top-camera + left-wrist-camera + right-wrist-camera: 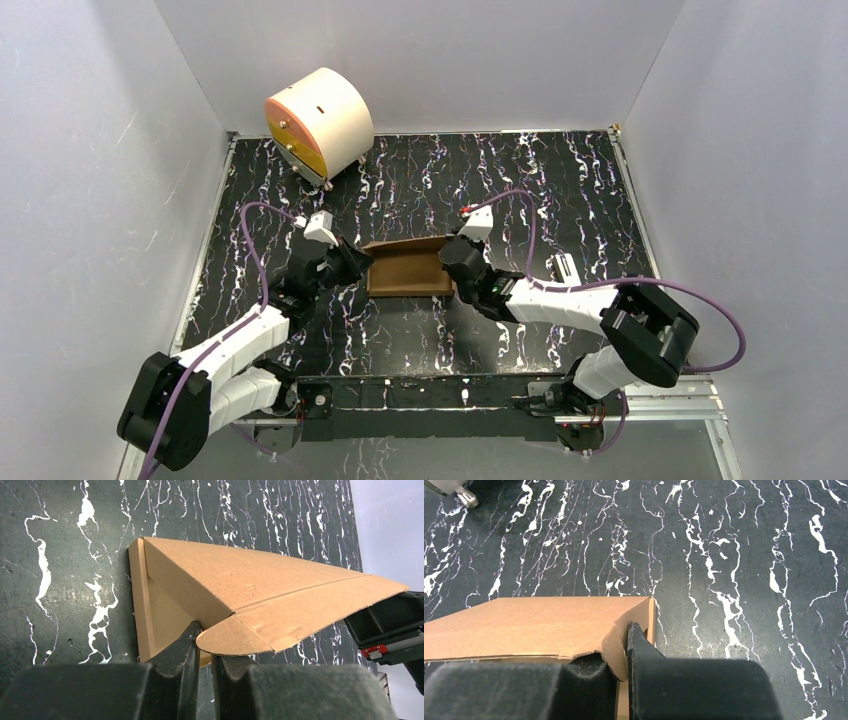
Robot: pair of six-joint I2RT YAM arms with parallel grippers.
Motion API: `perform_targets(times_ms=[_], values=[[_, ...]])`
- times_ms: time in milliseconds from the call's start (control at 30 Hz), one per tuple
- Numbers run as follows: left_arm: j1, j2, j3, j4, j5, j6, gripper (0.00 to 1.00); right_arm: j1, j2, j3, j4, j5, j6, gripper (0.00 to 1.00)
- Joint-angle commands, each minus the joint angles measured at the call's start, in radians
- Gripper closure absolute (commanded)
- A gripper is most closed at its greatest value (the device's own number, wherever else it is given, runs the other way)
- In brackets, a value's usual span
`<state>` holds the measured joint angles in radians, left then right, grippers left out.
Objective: Fold the paper box
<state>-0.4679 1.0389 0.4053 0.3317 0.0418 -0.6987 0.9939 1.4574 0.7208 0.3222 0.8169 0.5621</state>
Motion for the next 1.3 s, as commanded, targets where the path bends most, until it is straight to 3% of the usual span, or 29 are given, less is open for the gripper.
perform_targets(times_ms=[0, 267, 600, 733, 933, 1100, 1267], values=[[-0.011, -0.013, -0.032, -0.001, 0.022, -0.014, 0.89, 0.025, -0.012, -0.028, 0.002, -0.039, 0.106, 0.86], [-0.011, 0.008, -0.029, 0.012, 0.031, -0.012, 0.88, 0.025, -0.007, 0.015, -0.027, -0.048, 0.152, 0.85], [-0.012, 0.012, 0.024, -0.028, 0.048, -0.005, 0.85, 0.025, 0.016, 0.057, -0.042, -0.035, 0.086, 0.86], [-0.012, -0.052, 0.025, -0.109, -0.01, 0.06, 0.79, 0.025, 0.01, 0.005, 0.057, -0.034, -0.11, 0.88], [-0.007, -0.154, 0.097, -0.244, -0.139, 0.213, 0.62, -0.009, -0.041, -0.008, 0.101, -0.094, -0.452, 0.96], [0.021, -0.124, 0.203, -0.32, -0.13, 0.331, 0.56, -0.095, -0.11, -0.007, 0.072, -0.316, -0.617, 0.96], [0.081, -0.075, 0.267, -0.31, -0.013, 0.431, 0.51, -0.193, -0.125, 0.062, -0.069, -0.518, -0.72, 0.96]])
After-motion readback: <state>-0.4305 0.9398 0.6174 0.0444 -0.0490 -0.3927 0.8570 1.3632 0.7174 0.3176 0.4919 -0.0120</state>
